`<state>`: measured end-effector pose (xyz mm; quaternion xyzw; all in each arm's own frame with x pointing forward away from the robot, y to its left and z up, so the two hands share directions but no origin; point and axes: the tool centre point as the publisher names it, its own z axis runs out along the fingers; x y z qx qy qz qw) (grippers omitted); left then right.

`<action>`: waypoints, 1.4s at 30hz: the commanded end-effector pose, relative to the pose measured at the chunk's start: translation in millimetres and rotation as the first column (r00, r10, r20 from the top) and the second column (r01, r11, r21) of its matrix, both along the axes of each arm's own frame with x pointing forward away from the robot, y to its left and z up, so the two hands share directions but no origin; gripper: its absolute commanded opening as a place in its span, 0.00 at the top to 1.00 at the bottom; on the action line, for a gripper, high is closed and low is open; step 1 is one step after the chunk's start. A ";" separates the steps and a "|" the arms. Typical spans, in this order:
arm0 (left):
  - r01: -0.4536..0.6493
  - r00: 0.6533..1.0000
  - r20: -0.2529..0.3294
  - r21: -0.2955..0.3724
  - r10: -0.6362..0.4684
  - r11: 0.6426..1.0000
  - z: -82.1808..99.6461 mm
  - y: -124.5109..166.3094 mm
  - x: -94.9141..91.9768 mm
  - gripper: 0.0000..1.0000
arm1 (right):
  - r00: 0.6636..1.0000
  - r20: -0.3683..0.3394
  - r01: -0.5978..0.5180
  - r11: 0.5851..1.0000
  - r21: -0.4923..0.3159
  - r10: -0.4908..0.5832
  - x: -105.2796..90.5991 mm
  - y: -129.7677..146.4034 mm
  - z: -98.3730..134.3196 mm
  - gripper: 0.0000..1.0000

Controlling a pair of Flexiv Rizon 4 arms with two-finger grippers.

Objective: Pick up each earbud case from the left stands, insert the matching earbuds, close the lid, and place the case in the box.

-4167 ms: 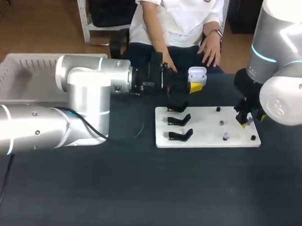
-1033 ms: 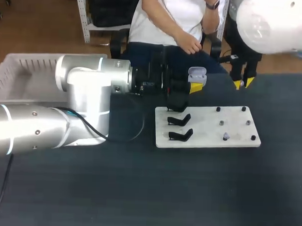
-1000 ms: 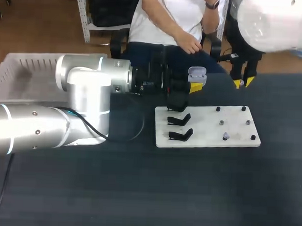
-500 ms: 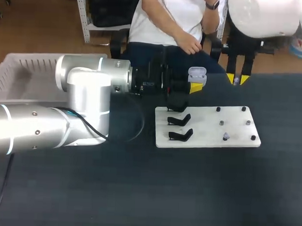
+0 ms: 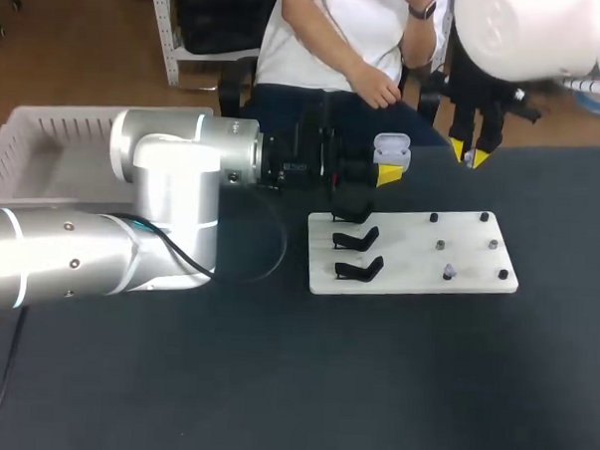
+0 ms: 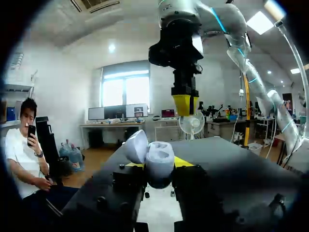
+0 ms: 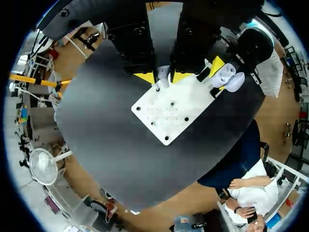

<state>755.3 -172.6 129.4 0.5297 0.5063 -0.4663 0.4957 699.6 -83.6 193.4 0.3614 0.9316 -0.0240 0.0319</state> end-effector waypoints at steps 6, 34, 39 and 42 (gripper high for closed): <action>-0.004 1.000 0.004 -0.004 0.004 1.000 -0.9 -0.2 -0.9 1.00 | 1.000 0.014 0.010 1.000 -0.006 -0.010 -5.0 1.2 1.2 1.00; -0.004 1.000 0.004 -0.004 0.004 1.000 -0.9 -0.2 -0.9 1.00 | 0.967 0.096 0.234 0.972 0.031 -0.236 30.5 62.8 18.5 1.00; -0.004 1.000 0.004 -0.004 0.004 1.000 -0.9 -0.2 -0.9 1.00 | 0.966 0.099 0.236 0.971 0.042 -0.239 34.0 69.3 14.1 1.00; -0.004 1.000 0.004 -0.004 0.004 1.000 -0.9 -0.2 -0.9 1.00 | 0.965 0.098 0.238 0.970 0.052 -0.243 35.1 72.7 12.0 1.00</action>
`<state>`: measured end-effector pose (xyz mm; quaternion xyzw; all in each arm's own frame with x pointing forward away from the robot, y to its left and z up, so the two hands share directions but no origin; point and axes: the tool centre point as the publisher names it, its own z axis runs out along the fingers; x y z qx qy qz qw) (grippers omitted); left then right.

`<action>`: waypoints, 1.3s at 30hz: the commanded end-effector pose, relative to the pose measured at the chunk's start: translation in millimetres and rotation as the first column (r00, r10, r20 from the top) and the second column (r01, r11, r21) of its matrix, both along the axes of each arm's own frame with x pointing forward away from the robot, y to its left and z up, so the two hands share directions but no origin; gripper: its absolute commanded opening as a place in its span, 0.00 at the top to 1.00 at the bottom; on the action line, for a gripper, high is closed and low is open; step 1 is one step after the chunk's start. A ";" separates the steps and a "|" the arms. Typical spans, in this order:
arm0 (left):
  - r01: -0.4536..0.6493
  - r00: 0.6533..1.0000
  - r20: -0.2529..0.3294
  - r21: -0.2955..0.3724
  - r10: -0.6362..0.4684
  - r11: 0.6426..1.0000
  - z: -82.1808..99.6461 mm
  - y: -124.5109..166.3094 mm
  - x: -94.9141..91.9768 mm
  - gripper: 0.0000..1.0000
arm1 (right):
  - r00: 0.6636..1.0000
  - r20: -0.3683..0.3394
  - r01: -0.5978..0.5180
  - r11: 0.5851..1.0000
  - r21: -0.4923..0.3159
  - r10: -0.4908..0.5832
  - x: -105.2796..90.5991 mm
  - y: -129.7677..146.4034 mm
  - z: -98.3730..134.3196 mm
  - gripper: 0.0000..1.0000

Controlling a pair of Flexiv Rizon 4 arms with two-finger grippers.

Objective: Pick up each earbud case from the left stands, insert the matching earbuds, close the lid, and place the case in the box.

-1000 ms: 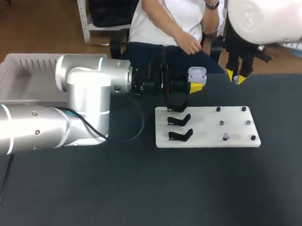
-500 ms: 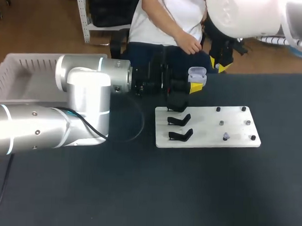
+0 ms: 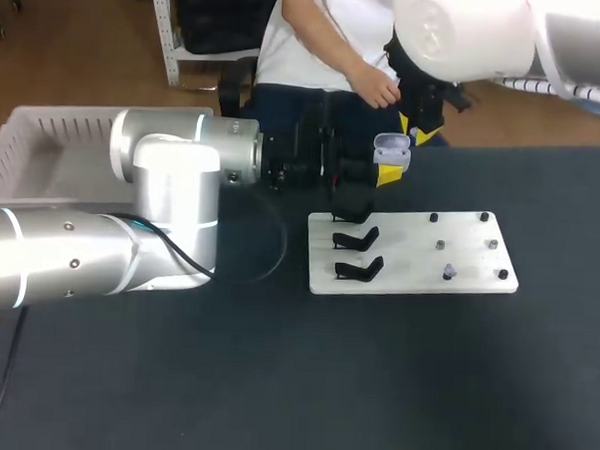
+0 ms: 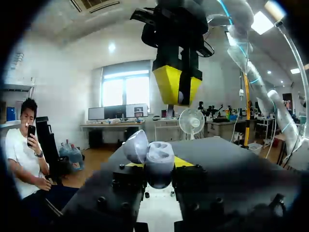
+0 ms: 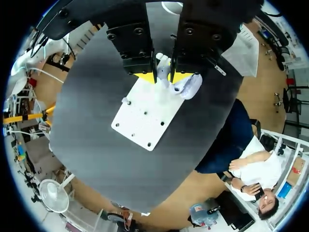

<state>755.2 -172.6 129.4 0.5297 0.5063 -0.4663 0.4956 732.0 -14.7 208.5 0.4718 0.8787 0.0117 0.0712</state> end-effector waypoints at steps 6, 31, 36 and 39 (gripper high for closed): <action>-0.004 1.000 0.004 -0.004 0.004 1.000 -0.9 -0.2 -0.9 1.00 | 1.000 -0.009 -0.009 1.000 0.014 0.010 3.3 9.6 -7.8 1.00; -0.004 1.000 0.004 -0.004 0.004 1.000 -0.9 -0.2 -0.9 1.00 | 1.000 -0.012 0.009 1.000 -0.003 -0.009 10.2 15.9 -18.6 1.00; -0.004 1.000 0.004 -0.004 0.004 1.000 -0.9 -0.2 -0.9 1.00 | 1.000 -0.016 0.012 1.000 0.000 -0.012 9.8 15.9 -20.0 1.00; -0.004 1.000 0.004 -0.004 0.004 1.000 -0.9 -0.2 -0.9 1.00 | 1.000 -0.017 0.015 1.000 -0.001 -0.015 9.6 14.9 -20.6 1.00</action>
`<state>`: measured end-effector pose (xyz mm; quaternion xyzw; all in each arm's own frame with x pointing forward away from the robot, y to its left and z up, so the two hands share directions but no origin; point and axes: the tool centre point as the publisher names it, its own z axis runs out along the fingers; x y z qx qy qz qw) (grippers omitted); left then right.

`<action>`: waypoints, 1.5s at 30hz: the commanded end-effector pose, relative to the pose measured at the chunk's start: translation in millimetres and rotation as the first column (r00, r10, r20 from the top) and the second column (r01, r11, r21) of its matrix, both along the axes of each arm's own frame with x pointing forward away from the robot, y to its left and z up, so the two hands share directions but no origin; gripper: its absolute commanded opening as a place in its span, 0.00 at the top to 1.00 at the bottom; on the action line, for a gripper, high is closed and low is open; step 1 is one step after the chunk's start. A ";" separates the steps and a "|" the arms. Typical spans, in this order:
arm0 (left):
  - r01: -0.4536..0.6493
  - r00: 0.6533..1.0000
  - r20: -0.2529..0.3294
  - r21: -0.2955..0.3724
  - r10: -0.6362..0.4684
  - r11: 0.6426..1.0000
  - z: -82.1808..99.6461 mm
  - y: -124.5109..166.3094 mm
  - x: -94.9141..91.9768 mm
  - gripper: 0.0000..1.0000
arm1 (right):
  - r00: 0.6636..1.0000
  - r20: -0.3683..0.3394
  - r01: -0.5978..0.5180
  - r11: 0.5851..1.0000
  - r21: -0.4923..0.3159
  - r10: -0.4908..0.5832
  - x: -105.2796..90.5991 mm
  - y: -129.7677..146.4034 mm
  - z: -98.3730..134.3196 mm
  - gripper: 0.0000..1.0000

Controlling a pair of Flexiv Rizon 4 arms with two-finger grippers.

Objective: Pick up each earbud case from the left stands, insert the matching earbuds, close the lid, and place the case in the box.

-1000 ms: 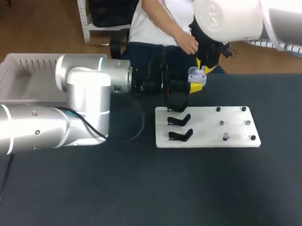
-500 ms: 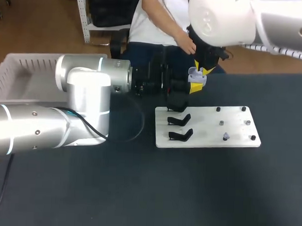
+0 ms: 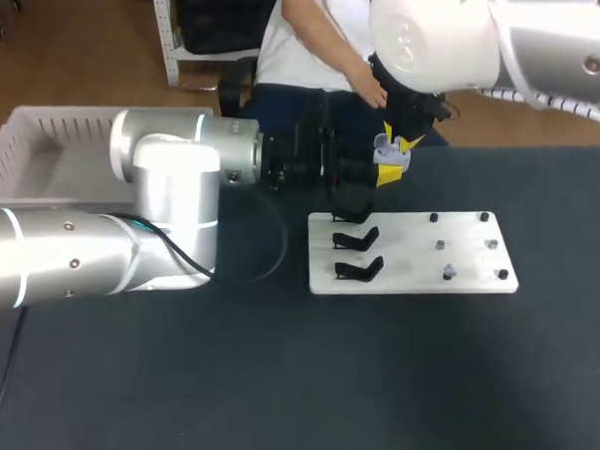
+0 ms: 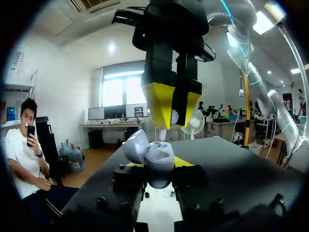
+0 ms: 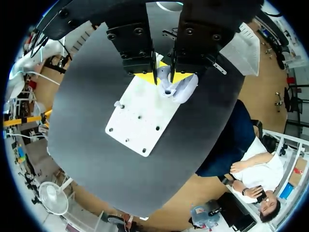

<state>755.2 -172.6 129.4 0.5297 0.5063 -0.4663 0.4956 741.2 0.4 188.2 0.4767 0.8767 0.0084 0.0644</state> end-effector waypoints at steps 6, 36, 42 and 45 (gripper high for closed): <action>-0.004 1.000 0.004 -0.004 0.004 1.000 -0.9 -0.2 -0.9 1.00 | 1.000 -0.004 0.008 1.000 -0.003 -0.008 0.5 -1.1 -1.1 1.00; -0.004 1.000 0.004 -0.004 0.004 1.000 -0.9 -0.2 -0.9 1.00 | 1.000 -0.016 0.016 1.000 -0.003 -0.016 5.5 -2.6 -7.3 1.00; -0.004 1.000 0.004 -0.004 0.004 1.000 -0.9 -0.2 -0.9 1.00 | 1.000 -0.021 0.014 1.000 -0.002 -0.014 6.6 -1.3 -9.4 1.00; -0.004 1.000 0.004 -0.004 0.004 1.000 -0.9 -0.2 -0.9 1.00 | 1.000 -0.024 0.013 1.000 -0.001 -0.013 6.4 -0.4 -10.9 1.00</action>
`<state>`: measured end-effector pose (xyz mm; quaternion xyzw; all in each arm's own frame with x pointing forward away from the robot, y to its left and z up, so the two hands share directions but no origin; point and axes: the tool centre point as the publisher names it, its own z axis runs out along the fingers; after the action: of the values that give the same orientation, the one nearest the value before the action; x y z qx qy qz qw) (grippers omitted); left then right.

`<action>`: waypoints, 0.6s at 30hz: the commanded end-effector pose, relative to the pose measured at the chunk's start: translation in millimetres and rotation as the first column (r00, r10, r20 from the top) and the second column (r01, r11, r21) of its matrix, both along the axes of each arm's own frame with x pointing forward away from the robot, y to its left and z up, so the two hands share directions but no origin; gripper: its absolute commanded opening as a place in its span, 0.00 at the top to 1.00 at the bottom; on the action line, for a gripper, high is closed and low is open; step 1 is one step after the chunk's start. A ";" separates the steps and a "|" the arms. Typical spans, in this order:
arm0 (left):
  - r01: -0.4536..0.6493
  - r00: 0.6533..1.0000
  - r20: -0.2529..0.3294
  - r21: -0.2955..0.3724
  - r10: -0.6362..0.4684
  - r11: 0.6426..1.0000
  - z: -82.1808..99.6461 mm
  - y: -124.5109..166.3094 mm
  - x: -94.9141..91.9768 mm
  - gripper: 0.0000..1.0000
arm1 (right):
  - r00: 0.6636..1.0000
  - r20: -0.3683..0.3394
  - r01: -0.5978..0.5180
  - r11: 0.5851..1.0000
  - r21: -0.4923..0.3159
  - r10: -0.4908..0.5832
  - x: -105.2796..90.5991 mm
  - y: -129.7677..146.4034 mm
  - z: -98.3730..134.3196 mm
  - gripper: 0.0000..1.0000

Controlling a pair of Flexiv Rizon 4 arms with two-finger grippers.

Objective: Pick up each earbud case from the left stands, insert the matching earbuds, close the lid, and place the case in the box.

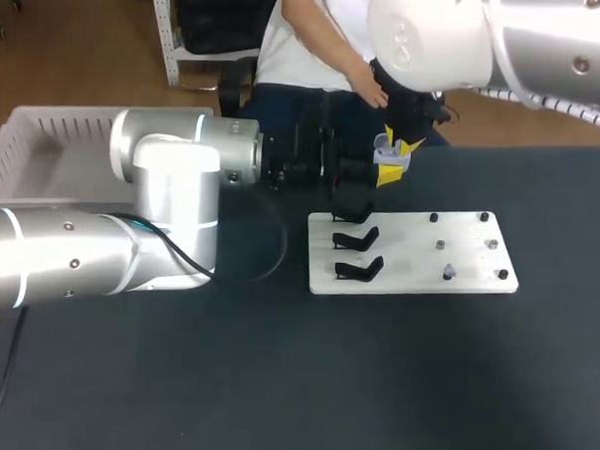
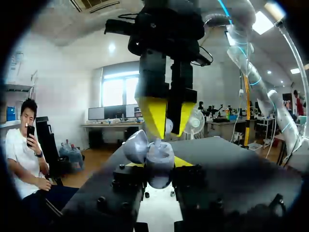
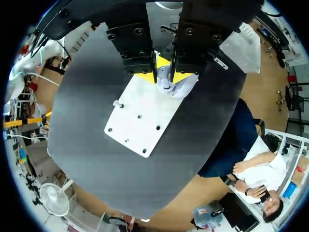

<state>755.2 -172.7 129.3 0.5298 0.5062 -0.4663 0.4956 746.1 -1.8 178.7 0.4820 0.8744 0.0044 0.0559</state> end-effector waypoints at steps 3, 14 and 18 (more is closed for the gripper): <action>-0.004 1.000 0.004 -0.004 0.004 1.000 -0.7 -0.1 -0.9 1.00 | 1.000 -0.010 0.002 1.000 -0.001 -0.002 1.0 2.2 -3.8 1.00; -0.004 1.000 0.004 -0.004 0.004 1.000 -0.7 -0.1 -0.9 1.00 | 1.000 -0.013 0.014 1.000 0.001 -0.014 2.4 0.2 -6.1 1.00; -0.004 1.000 0.004 -0.004 0.004 1.000 -0.7 -0.1 -0.9 1.00 | 1.000 -0.010 0.020 1.000 0.000 -0.020 3.4 -1.3 -5.1 1.00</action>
<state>755.3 -172.5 129.2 0.5297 0.5063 -0.4663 0.4956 749.4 -2.9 173.5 0.4895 0.8705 0.0022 0.0511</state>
